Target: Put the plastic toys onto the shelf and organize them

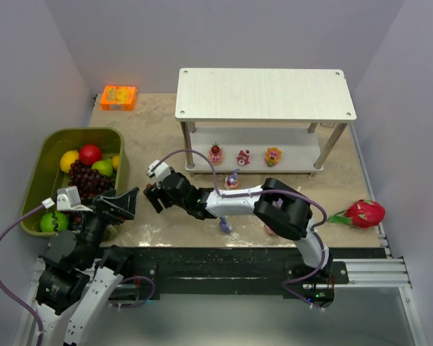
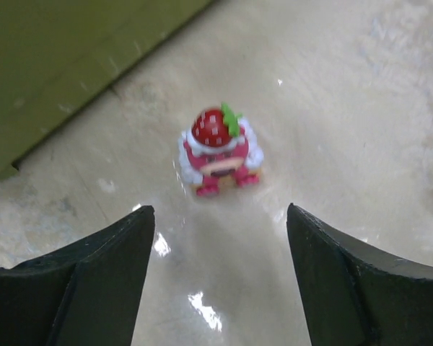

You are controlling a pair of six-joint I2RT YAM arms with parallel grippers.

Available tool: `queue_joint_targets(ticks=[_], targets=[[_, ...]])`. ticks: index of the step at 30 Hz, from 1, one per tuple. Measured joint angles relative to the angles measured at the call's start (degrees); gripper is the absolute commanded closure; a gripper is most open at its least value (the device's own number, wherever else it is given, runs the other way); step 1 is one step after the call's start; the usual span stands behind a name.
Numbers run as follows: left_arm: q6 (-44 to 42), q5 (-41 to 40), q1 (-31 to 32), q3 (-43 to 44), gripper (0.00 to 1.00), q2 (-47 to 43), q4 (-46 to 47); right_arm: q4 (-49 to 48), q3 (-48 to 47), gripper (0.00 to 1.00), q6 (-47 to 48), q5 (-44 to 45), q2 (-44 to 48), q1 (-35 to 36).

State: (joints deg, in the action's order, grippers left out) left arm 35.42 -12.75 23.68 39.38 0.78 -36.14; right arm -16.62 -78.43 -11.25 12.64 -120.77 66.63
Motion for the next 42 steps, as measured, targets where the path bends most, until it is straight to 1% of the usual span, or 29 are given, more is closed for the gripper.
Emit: queue_joint_targets(ticks=[6, 12, 15, 18, 20, 23, 24, 25, 26, 27, 28, 29, 30, 35, 40, 42], targets=[[0.0, 0.0, 0.0, 0.0, 0.01, 0.0, 0.0, -2.8, -4.0, 0.23, 1.5, -3.6, -1.6, -1.8], [0.0, 0.0, 0.0, 0.0, 0.00, 0.2, 0.0, -2.7, -7.3, 0.23, 3.1, -7.1, -5.8, -3.4], [0.0, 0.0, 0.0, 0.0, 0.01, 0.3, 0.0, -2.5, -8.3, 0.25, 4.0, -8.2, -7.5, -3.8], [0.0, 0.0, 0.0, 0.0, 0.01, 0.5, 0.0, -2.2, -9.0, 0.29, 4.7, -9.0, -8.6, -4.0], [0.0, -0.1, 0.0, 0.0, 0.00, 0.6, 0.0, -2.2, -9.5, 0.37, 4.8, -9.1, -9.1, -4.0], [0.0, -0.1, 0.0, 0.0, 0.01, 0.8, 0.0, -2.5, -10.4, 0.46, 4.7, -9.2, -10.0, -4.0], [0.0, -0.1, 0.0, 0.0, 0.00, 0.8, 0.0, -2.8, -10.4, 0.51, 4.5, -9.2, -10.1, -3.9], [0.0, -0.1, 0.0, 0.0, 0.01, 0.8, 0.0, -2.8, -10.4, 0.62, 4.4, -9.2, -10.1, -3.9], [0.0, -0.1, 0.0, 0.0, 0.01, 0.8, 0.0, -3.1, -10.4, 0.68, 4.5, -8.9, -10.1, -3.8], [0.0, -0.1, 0.0, 0.0, 0.01, 0.8, 0.0, -3.6, -10.4, 0.76, 4.6, -8.7, -10.1, -3.8], [0.0, -0.1, 0.0, 0.0, 0.01, 0.8, 0.0, -4.5, -10.6, 0.92, 4.6, -8.3, -10.1, -3.7], [0.0, -0.1, 0.0, 0.0, 0.01, 0.8, 0.0, -4.8, -10.6, 0.98, 4.7, -8.2, -10.0, -3.8], [0.0, -0.1, 0.0, 0.0, 0.01, 0.9, 0.0, -4.8, -10.6, 1.00, 4.3, -7.6, -10.0, -3.8], [0.0, -0.1, 0.0, 0.0, 0.00, 0.9, -0.1, -5.1, -8.8, 1.00, 3.6, -6.2, -9.0, -3.7], [0.0, -0.1, 0.0, 0.0, 0.01, 0.9, -0.1, -2.0, -2.6, 1.00, 1.2, -1.5, -3.1, -3.7], [0.0, -0.1, 0.0, 0.0, 0.00, 0.9, -0.1, 0.5, 0.6, 1.00, 0.1, 1.0, 1.1, -3.7]])
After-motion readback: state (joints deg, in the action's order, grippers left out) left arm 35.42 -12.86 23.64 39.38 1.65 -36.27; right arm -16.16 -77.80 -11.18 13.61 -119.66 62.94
